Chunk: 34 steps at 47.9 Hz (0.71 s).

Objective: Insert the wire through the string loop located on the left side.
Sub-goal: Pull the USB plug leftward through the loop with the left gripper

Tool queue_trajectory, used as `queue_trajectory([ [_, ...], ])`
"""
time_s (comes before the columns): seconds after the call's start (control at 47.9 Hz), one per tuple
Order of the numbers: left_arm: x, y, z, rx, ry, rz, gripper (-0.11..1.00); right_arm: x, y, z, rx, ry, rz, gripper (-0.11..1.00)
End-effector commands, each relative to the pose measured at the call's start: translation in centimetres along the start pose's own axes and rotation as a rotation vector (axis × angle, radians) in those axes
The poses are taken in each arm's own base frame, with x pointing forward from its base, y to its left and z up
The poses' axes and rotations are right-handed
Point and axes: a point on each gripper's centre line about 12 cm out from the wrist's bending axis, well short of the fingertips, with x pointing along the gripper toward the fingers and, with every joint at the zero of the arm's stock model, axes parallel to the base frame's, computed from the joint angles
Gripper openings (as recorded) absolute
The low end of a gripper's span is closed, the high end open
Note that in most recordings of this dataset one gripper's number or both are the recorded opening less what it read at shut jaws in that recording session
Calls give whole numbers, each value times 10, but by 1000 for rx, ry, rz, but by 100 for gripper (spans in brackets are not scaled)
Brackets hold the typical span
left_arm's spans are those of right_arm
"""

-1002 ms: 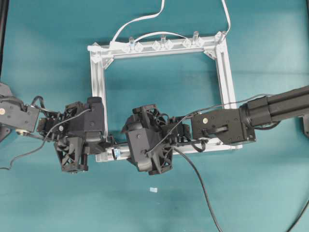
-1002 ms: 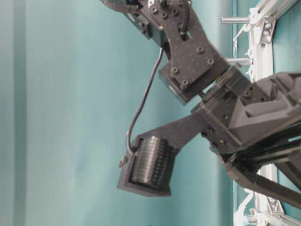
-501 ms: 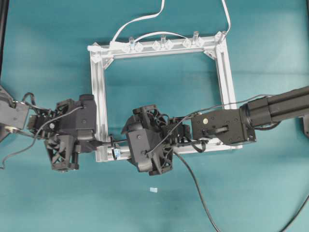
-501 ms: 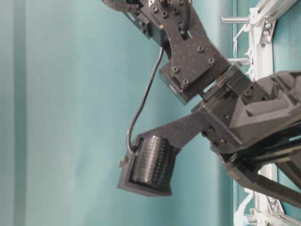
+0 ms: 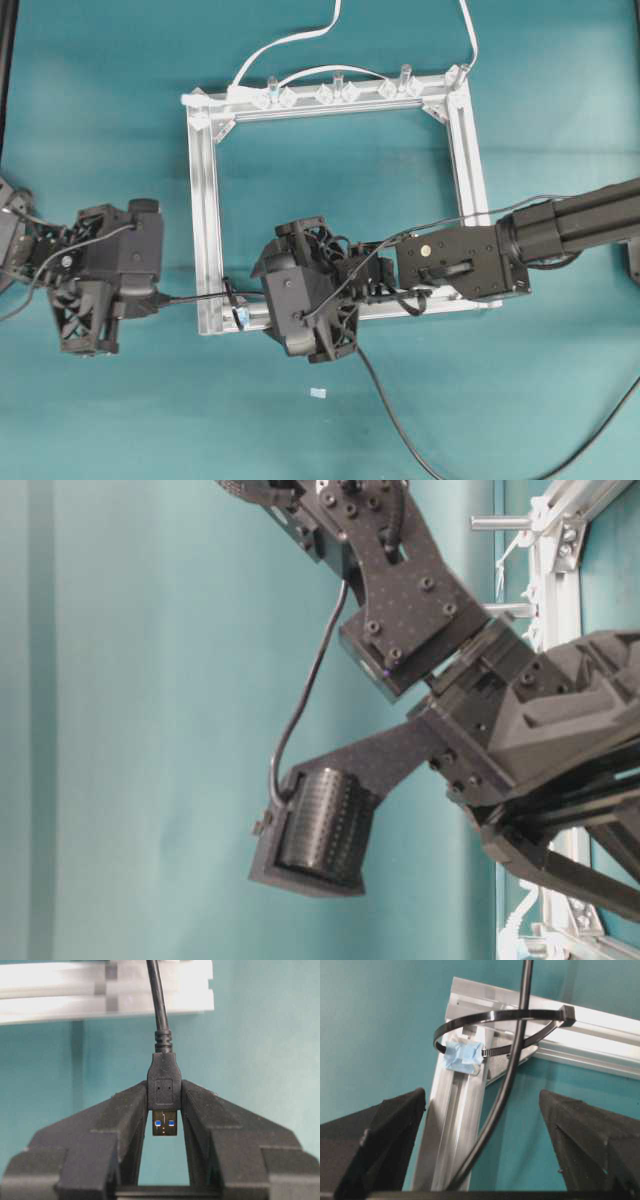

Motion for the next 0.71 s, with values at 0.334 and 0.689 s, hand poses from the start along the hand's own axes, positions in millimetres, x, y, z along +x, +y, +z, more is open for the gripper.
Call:
queue_trajectory([
  [0.334, -13, -1, -19, -16, -3, -17, 22, -5, 1, 11, -5, -29, 2, 92],
  [0.689, -12, -4, -21, 3, 5, -24, 22, -5, 1, 11, -5, -29, 2, 92],
])
